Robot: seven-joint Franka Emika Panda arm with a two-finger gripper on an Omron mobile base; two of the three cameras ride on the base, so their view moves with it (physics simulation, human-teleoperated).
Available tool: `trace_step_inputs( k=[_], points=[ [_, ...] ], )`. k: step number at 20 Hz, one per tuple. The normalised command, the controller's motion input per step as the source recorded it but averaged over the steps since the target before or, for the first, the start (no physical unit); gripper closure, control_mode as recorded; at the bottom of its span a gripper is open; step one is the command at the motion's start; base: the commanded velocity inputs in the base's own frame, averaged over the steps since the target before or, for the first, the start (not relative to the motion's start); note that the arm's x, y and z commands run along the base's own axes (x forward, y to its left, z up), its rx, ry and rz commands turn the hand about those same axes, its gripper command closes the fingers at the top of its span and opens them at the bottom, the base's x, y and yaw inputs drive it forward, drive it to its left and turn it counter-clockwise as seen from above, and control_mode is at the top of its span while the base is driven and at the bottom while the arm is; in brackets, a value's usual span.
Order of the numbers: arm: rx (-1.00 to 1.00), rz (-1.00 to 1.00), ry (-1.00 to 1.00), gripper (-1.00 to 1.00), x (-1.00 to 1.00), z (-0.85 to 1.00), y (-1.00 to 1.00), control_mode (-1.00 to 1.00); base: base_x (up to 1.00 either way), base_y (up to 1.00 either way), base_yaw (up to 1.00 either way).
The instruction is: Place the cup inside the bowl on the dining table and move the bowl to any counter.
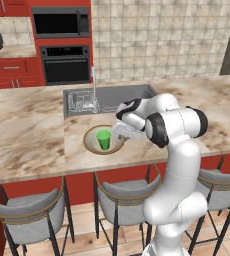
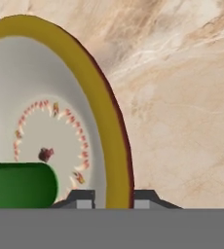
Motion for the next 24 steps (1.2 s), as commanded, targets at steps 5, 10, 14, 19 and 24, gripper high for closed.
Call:
trace_step_inputs(
  k=[5, 10, 14, 19, 24],
  points=[
    [0.11, 0.0, 0.01, 1.0, -0.06, 0.07, -0.12, -1.0, 0.0, 0.0, 0.0],
    [0.16, -0.02, 0.0, 1.0, -0.06, 0.15, -0.21, -1.0, 0.0, 0.0, 0.0],
    [0.12, -0.04, 0.01, 1.0, 0.0, 0.17, -0.26, -1.0, 0.0, 0.0, 0.0],
    [0.12, -0.07, 0.01, 1.0, 0.0, 0.12, -0.26, -1.0, 0.0, 0.0, 0.0],
    [0.14, -0.07, 0.0, 1.0, 0.0, 0.11, -0.21, -1.0, 0.0, 0.0, 0.0]
  ],
)
